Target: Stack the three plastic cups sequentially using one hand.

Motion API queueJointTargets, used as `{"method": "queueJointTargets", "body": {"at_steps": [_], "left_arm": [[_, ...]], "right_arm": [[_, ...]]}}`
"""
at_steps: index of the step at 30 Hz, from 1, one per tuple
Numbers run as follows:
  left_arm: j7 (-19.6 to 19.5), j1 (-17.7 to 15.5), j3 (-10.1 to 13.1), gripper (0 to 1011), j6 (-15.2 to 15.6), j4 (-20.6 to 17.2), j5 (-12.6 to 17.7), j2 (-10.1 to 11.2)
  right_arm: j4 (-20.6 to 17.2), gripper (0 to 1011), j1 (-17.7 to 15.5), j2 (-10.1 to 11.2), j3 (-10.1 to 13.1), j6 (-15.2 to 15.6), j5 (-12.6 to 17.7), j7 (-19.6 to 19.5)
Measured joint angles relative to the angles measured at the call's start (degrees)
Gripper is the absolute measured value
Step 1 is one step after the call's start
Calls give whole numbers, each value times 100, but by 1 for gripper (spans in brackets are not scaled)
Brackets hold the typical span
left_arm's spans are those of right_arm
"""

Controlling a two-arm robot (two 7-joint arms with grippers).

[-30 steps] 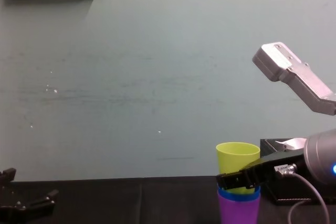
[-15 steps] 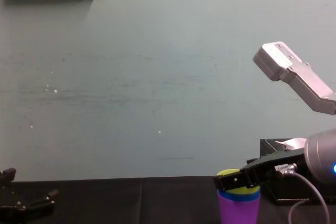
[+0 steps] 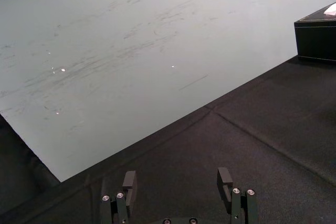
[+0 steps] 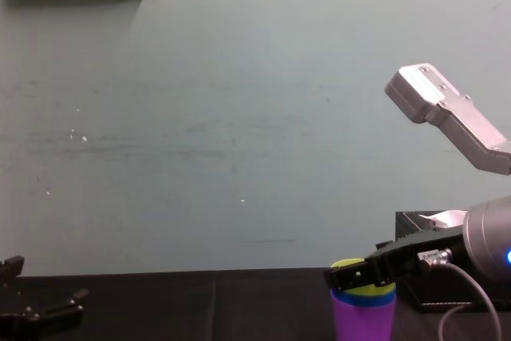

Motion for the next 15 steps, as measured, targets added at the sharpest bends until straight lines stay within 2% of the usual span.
{"method": "queueJointTargets", "body": {"at_steps": [8, 11, 15], "left_arm": [[0, 0, 0, 1000, 0, 0, 0, 0], [0, 0, 0, 1000, 0, 0, 0, 0], [0, 0, 0, 1000, 0, 0, 0, 0]], "right_arm": [[-74, 1003, -67, 10, 43, -93, 13, -1], [-179, 1003, -170, 8, 137, -249, 48, -52], [-363, 1003, -380, -16, 298, -625, 111, -194]]}}
